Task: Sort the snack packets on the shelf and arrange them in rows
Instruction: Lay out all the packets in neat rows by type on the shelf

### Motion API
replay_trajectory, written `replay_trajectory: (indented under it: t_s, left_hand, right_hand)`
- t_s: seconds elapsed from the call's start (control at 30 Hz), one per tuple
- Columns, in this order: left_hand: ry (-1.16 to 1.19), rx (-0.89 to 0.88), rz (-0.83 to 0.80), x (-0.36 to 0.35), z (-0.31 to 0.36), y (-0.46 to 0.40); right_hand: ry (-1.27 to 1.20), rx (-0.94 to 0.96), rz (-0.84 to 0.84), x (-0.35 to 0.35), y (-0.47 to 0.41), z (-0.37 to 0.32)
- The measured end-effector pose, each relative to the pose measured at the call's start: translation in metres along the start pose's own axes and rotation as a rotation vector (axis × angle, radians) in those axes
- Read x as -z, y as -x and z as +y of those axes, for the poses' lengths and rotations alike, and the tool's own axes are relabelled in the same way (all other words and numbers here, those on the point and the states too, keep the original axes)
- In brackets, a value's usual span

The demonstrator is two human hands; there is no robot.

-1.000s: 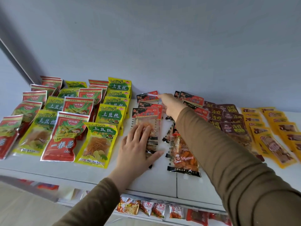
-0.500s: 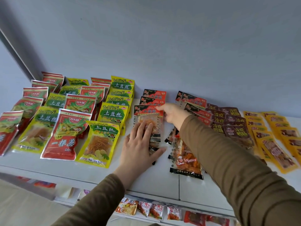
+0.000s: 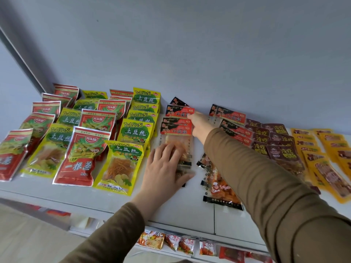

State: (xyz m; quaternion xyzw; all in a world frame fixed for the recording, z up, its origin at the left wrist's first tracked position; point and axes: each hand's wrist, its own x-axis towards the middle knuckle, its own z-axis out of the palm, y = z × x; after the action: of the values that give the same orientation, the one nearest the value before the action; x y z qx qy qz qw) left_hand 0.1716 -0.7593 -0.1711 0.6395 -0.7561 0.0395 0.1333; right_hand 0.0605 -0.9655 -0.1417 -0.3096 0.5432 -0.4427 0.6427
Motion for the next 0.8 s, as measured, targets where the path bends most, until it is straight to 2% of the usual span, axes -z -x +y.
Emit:
replay_trajectory:
  t_s: [0.17, 0.23, 0.37, 0.47, 0.6, 0.7, 0.8]
  left_hand:
    - [-0.056, -0.027, 0.118, 0.000, 0.000, 0.010]
    - [-0.004, -0.012, 0.096, 0.003, -0.001, 0.012]
    - [0.033, -0.025, -0.031, 0.005, -0.002, 0.019]
    - [0.052, -0.033, -0.080, -0.001, -0.006, 0.022]
    - [0.056, -0.033, -0.063, -0.004, -0.011, 0.016]
    - [0.063, -0.023, -0.047, -0.004, -0.014, 0.008]
    - [0.062, -0.010, -0.047, -0.004, -0.015, 0.005]
  right_hand:
    - [0.046, -0.009, -0.042, 0.005, -0.002, 0.005]
    - [0.157, -0.001, -0.052, 0.006, -0.003, 0.007]
    - [0.344, 0.135, -0.052, 0.007, -0.006, 0.013]
    - [0.296, 0.184, -0.070, 0.010, -0.003, 0.011]
    - [0.235, 0.277, -0.141, 0.008, 0.002, 0.004]
    - [0.233, 0.261, -0.169, 0.002, 0.003, -0.002]
    - [0.306, 0.151, -0.106, -0.003, -0.002, -0.002]
